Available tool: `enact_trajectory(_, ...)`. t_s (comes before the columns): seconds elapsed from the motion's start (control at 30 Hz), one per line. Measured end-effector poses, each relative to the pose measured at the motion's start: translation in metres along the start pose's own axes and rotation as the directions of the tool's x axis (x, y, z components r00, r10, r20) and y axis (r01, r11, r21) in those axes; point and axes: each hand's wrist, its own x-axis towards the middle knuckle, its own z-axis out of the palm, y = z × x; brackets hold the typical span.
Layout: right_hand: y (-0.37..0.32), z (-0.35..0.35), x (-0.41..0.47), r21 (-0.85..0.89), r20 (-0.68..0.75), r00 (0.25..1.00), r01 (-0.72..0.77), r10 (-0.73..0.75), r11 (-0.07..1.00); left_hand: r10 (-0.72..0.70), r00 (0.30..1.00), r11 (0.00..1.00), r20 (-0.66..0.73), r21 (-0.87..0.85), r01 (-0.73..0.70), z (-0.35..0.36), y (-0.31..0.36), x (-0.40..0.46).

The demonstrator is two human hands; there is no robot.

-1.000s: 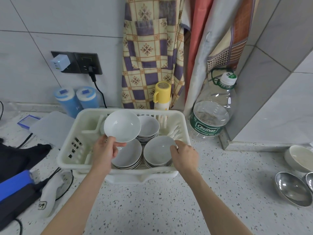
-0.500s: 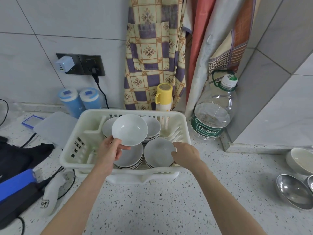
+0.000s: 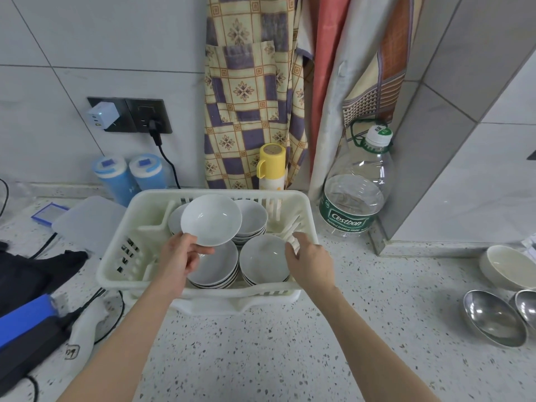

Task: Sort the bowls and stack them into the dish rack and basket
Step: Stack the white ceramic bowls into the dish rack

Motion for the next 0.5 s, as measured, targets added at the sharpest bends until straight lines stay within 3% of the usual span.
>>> enact_trajectory(0.1, 0.005, -0.006, 0.002, 0.314, 0.014, 0.999, -0.053, 0.051, 0.948, 0.017, 0.999, 1.000, 0.039, 0.020, -0.018, 0.000, 0.004, -0.004)
enact_trajectory(0.23, 0.011, -0.017, 0.005, 0.630, 0.096, 0.984, -0.179, 0.153, 0.755, 0.017, 0.995, 0.997, 0.097, 0.077, -0.024, 0.010, 0.010, -0.012)
enact_trajectory(0.33, 0.012, -0.020, 0.007, 0.701, 0.146, 0.978, -0.208, 0.148, 0.682, -0.030, 0.987, 0.989, 0.157, 0.148, 0.007, 0.025, 0.013, -0.017)
enact_trajectory(0.5, 0.013, -0.021, 0.006, 0.659, 0.206, 0.976, -0.187, 0.064, 0.729, -0.121, 0.970, 0.966, 0.211, 0.250, 0.066, 0.044, 0.008, -0.022)
